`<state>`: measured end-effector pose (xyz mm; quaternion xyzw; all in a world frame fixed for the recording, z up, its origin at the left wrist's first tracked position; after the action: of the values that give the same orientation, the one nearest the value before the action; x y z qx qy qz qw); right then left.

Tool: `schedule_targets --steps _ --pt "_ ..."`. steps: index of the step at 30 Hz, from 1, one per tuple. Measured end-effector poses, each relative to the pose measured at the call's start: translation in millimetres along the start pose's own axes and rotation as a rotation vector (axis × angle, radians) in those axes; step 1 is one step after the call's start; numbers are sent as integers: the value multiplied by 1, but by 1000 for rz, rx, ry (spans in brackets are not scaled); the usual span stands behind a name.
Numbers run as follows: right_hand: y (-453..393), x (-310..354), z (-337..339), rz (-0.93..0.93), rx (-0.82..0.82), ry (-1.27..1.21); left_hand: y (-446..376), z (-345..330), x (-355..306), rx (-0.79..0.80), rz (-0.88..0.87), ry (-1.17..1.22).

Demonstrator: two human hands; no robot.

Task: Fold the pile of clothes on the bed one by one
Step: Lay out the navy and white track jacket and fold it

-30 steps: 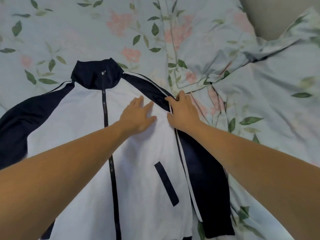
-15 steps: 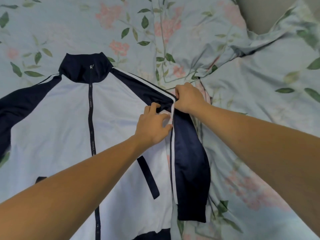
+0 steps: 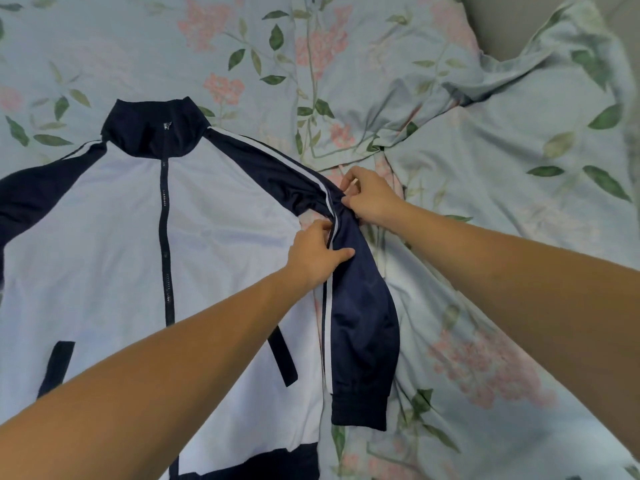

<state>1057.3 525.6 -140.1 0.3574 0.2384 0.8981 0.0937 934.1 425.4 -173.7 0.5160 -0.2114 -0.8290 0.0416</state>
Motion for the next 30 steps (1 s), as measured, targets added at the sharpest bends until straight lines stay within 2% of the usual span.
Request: schedule_targets --steps 2,5,8,15,20,22,26,30 --pt "15 16 -4 209 56 175 1 -4 4 17 61 190" --pt "37 38 -20 491 148 512 9 9 -10 -5 -22 286" --pt "51 57 -32 597 202 685 27 33 -22 -19 -97 339" --pt "63 135 -56 666 204 716 87 116 11 -206 83 569" --pt "69 181 -108 621 268 741 144 134 51 30 162 596" --pt "72 191 -132 628 296 772 159 150 71 19 156 621" --pt "69 196 -167 594 288 877 185 187 110 -123 158 736" --pt "62 195 -186 510 288 976 211 199 141 -31 209 622"
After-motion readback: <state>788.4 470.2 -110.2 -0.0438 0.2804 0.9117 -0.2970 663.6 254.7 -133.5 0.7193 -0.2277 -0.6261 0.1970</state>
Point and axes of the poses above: each hand's wrist, its own y-axis away from the middle knuckle, its own z-axis out of the back of the hand, x = y × z, the point moved 9 cm from there along -y, towards the middle knuckle, and after that the axes turned 9 degrees about -z, right-handed, at the moved point
